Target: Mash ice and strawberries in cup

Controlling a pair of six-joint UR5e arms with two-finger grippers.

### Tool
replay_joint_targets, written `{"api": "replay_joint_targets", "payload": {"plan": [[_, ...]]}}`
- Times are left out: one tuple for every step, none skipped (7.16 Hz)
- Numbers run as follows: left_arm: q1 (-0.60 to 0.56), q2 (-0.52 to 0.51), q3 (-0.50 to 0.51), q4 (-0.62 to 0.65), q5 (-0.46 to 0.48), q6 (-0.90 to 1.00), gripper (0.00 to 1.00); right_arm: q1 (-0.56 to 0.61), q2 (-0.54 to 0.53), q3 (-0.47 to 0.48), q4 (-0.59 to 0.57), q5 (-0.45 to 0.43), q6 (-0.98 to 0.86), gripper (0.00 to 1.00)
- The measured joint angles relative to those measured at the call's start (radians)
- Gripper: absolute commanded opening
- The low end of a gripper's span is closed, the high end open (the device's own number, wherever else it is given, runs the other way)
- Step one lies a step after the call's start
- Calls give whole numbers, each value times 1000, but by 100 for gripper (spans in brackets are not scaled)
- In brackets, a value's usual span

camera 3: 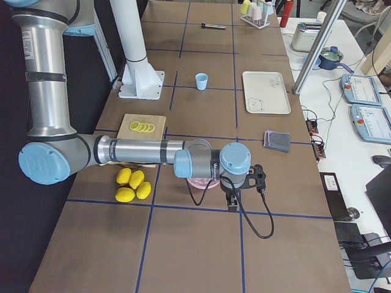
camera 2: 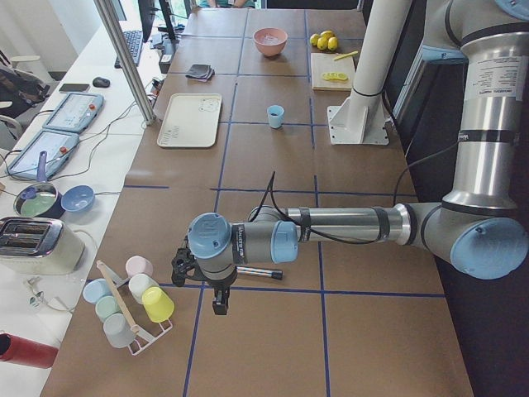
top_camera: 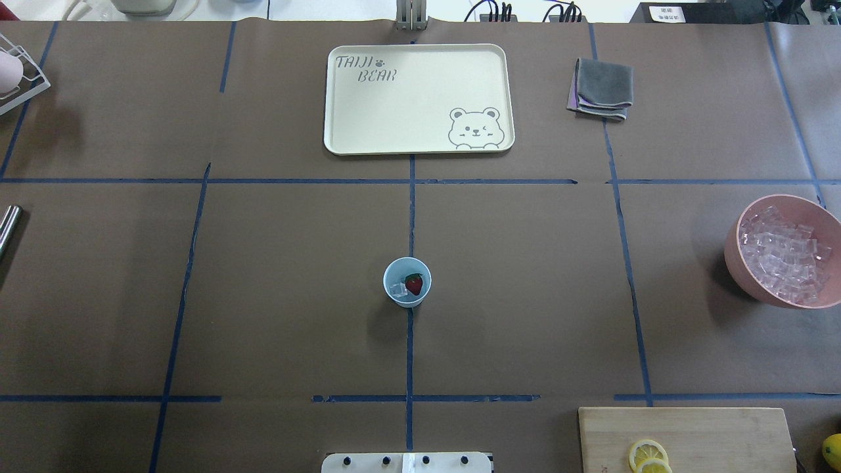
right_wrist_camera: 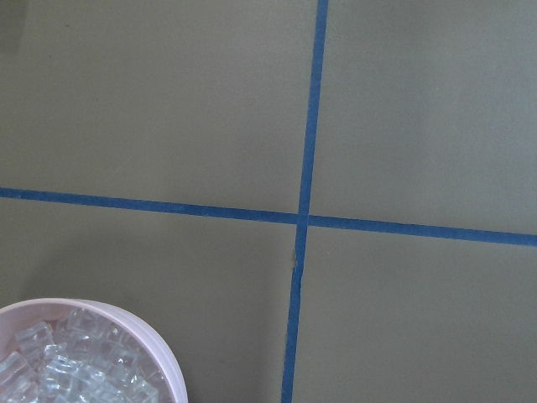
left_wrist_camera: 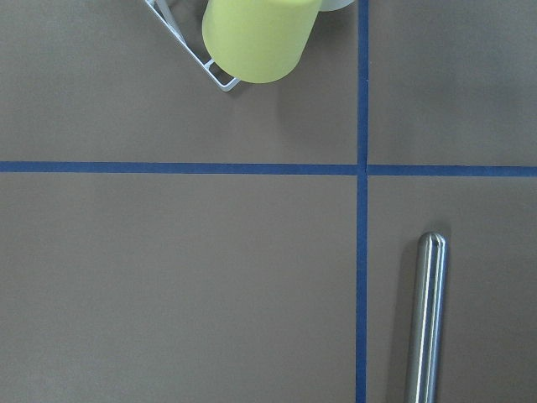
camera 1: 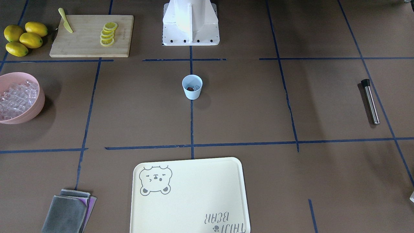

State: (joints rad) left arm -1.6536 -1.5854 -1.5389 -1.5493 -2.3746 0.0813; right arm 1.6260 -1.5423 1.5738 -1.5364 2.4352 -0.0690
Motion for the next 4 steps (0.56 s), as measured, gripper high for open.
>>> {"api": "replay_joint_targets", "payload": {"plan": [[0,0,0,0,0,0,100,0,0,0,0,-1,0,99],[0,-1,-1,0,0,0,100,0,1,0,0,-1,0,99],[0,-1,-1,0,0,0,100,0,1,0,-1,-2,0,99],[0,-1,-1,0,0,0,100,0,2,0,-1,-8,0,99]]}}
